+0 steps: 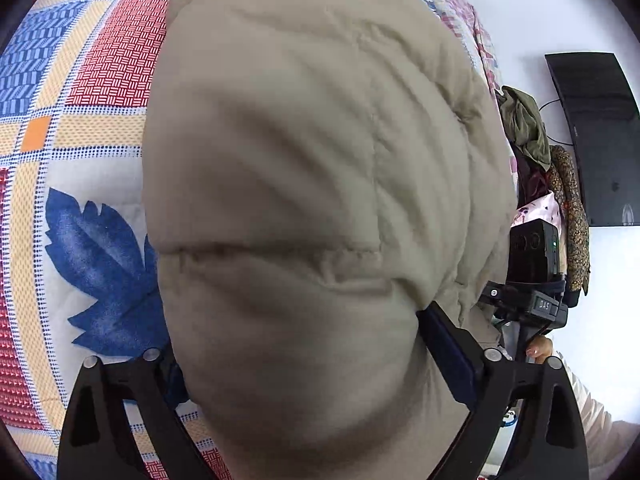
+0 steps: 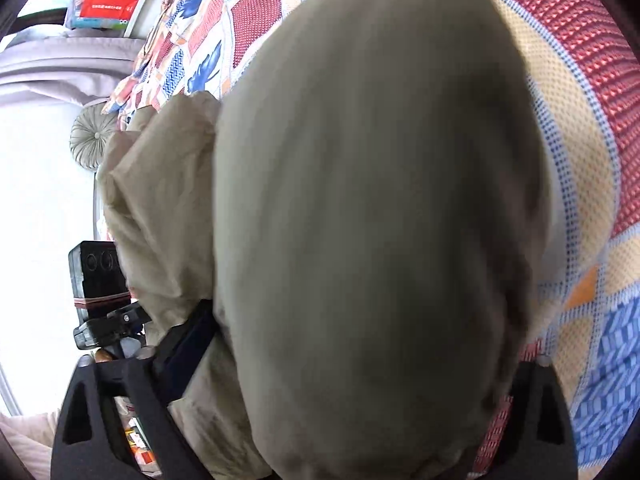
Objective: Fold large clothes
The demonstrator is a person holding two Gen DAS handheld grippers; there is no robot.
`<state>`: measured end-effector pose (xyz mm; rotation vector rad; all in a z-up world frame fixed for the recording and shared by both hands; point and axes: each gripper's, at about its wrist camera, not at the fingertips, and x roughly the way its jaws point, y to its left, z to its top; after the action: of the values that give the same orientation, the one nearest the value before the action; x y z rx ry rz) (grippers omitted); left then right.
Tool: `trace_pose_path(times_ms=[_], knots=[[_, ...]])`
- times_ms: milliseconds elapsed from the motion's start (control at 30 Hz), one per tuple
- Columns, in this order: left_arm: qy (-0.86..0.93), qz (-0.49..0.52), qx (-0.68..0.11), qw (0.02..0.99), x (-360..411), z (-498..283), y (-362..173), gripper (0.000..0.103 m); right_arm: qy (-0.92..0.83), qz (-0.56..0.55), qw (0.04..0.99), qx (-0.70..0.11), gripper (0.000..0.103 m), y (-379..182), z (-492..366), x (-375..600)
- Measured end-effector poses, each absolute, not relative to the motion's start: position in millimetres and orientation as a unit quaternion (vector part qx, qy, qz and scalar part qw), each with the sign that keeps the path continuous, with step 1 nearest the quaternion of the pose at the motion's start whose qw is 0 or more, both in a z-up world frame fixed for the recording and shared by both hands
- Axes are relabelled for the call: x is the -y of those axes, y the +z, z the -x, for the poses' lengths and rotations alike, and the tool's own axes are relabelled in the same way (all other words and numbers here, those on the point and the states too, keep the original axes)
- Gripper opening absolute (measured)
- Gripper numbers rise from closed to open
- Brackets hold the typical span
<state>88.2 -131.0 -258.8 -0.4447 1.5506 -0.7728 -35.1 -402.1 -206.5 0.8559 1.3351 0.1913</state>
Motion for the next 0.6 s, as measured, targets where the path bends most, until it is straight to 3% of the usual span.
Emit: trace_pose_path(times_ms=[67,233,600], knots=[[-0.339,0.192,-0.672,0.63,130,-86,-253,0.089,0.089,-0.386,0.701,-0.594,0.074,-201,38,402],[-0.349,0.191,-0.66,0.638,128,-83,-233,0.081,0.095,-0.404,0.703,-0.577,0.05,-188,40,400],[-0.358,0.207,-0.618,0.669,70,-103,-179,0.081,0.124,-0.415,0.72,-0.542,0.044,-159,30,374]])
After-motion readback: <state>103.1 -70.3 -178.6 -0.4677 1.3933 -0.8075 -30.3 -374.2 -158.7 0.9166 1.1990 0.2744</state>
